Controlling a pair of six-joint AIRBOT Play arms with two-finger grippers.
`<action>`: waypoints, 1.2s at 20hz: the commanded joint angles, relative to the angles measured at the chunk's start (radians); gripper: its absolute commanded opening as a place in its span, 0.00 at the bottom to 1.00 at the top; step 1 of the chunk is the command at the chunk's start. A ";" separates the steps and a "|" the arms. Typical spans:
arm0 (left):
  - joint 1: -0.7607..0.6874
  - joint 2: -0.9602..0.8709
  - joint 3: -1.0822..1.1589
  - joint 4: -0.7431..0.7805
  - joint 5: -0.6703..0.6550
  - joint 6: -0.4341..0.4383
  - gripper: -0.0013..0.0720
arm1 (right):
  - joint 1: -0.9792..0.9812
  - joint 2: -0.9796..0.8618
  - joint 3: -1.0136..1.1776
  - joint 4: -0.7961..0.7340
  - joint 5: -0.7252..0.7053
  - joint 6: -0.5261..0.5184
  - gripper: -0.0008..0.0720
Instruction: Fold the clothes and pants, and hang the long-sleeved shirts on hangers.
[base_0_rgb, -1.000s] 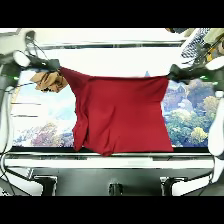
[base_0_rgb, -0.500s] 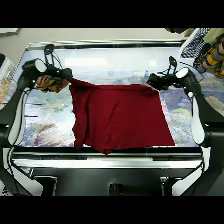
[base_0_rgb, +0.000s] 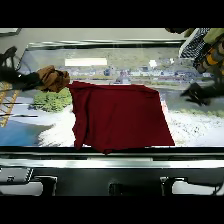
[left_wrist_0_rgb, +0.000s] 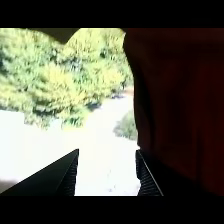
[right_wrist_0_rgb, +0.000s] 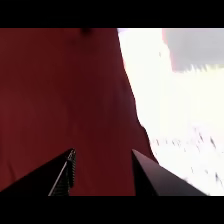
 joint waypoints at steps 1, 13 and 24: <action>0.047 0.188 -0.293 -0.012 -0.052 0.003 0.58 | -0.131 0.188 -0.345 -0.015 -0.005 -0.054 0.58; 0.041 0.260 -0.544 -0.013 -0.018 -0.001 0.58 | -0.145 0.198 -0.649 -0.150 -0.167 -0.146 0.59; 0.080 0.396 -0.742 -0.014 0.074 0.000 0.58 | -0.145 0.190 -0.781 -0.040 -0.249 -0.178 0.58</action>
